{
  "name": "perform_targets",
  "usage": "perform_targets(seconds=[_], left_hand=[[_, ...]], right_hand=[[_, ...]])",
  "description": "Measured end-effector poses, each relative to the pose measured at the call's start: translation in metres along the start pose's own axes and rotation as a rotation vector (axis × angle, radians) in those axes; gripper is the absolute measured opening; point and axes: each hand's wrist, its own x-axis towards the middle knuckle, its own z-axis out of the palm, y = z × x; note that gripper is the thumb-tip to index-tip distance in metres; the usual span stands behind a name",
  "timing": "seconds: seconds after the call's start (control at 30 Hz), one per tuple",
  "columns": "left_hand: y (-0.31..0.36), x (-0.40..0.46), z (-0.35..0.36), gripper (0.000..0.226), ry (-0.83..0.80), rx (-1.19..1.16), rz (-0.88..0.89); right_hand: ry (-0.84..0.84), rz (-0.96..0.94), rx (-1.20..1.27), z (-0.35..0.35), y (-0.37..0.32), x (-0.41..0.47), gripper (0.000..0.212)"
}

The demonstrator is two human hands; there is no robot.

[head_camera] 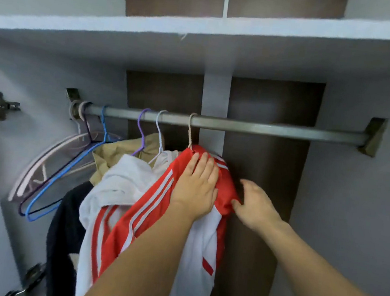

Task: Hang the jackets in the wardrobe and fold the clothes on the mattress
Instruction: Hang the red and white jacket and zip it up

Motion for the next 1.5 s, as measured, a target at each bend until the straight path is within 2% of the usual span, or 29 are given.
perform_targets(seconds=[0.13, 0.3, 0.4, 0.5, 0.83, 1.1, 1.37, 1.5], left_hand=[[-0.011, 0.001, -0.081, 0.064, -0.089, -0.17, 0.004], [-0.042, 0.005, -0.168, 0.063, -0.152, -0.312, -0.016], [-0.057, -0.002, -0.194, 0.064, -0.201, -0.329, -0.029], [-0.066, -0.016, -0.206, 0.063, -0.188, -0.357, -0.027], [-0.076, -0.078, -0.228, 0.055, -0.116, -0.458, 0.063], [-0.036, -0.119, -0.268, 0.055, -0.064, -0.622, 0.138], [0.001, -0.159, -0.32, 0.053, 0.017, -0.65, 0.176], [0.027, -0.186, -0.349, 0.052, 0.088, -0.713, 0.266]], right_hand=[[-0.127, 0.104, 0.011, -0.073, -0.033, -0.036, 0.059], [-0.217, 0.152, 0.043, -0.164, -0.078, -0.054, 0.05], [-0.242, 0.16, 0.039, -0.197, -0.096, -0.06, 0.061], [-0.226, 0.161, 0.036, -0.207, -0.108, -0.075, 0.069], [-0.157, 0.335, 0.055, -0.216, -0.139, -0.167, 0.066], [-0.106, 0.463, 0.008, -0.257, -0.133, -0.253, 0.063], [-0.075, 0.481, 0.059, -0.282, -0.134, -0.331, 0.063], [-0.015, 0.449, 0.088, -0.294, -0.139, -0.378, 0.058]])
